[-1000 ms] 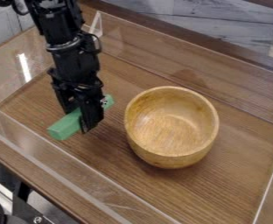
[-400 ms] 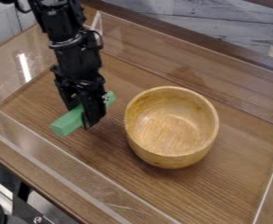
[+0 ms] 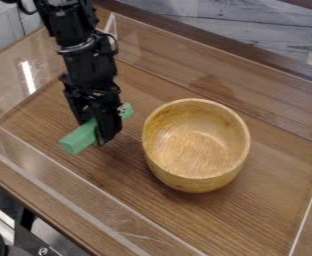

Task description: Remove the green block from inside the brown bowl and put it on the table

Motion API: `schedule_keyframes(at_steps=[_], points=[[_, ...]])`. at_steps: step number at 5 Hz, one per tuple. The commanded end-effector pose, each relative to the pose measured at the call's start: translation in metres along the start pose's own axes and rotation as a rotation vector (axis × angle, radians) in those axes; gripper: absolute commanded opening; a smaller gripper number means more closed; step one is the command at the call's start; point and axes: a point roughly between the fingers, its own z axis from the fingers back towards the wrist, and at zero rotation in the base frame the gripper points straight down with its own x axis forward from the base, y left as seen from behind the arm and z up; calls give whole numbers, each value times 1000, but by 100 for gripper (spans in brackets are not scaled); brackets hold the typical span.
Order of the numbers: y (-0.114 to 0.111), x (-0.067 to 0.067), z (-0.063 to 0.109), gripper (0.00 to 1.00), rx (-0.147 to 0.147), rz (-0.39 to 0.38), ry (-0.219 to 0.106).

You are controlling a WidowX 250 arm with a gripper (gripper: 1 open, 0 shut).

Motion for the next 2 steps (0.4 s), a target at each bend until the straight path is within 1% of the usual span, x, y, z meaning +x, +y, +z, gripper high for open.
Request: schedule_keyframes(at_steps=[1,2], points=[[5,9,13,0,21,-2,-48],[7,10,14,0,17,0,-49]])
